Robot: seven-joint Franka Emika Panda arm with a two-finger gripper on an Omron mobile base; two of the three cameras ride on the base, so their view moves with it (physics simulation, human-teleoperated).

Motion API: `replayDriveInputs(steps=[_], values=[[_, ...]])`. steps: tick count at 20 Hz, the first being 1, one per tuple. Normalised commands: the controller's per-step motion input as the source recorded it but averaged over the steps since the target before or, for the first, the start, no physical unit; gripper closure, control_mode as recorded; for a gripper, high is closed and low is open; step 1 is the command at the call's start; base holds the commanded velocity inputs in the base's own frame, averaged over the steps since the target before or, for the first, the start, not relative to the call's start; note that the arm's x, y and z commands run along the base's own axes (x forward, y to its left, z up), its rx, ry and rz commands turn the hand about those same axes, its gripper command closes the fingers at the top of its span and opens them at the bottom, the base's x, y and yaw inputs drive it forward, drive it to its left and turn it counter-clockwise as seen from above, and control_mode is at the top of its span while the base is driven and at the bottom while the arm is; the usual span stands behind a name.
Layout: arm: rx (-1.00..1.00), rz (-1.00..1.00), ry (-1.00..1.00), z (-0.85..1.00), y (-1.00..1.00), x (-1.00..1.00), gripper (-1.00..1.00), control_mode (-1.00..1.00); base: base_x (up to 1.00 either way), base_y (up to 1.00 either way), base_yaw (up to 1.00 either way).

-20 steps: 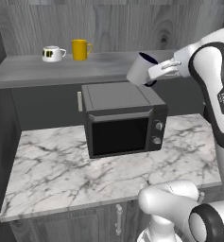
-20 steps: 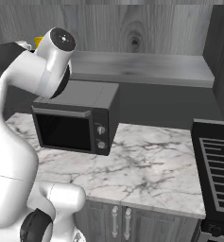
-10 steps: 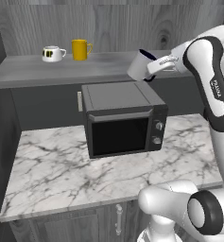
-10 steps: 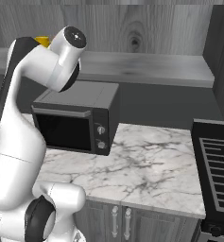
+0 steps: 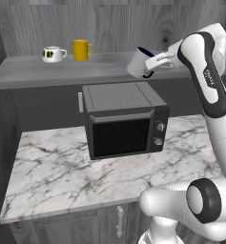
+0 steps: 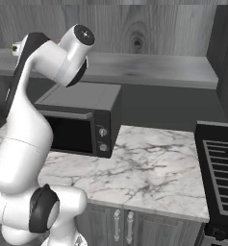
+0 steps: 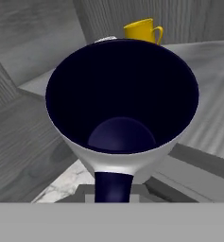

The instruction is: Pick the mug on the counter and place it in the cabinet with the handle facing the right, like the mugs already inside.

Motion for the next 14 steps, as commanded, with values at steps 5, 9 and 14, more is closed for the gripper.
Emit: replayDriveInputs(steps=[5,9,14], values=[[0.00,0.00,0.00,-0.03,0.00,0.43,1.00,-1.00,0.00,0.00,0.00],[0.00,0.00,0.00,-0.15,0.00,0.38,1.00,-1.00,0.00,0.00,0.00],[0.00,0.00,0.00,-0.20,0.00,0.20,1.00,-1.00,0.00,0.00,0.00]])
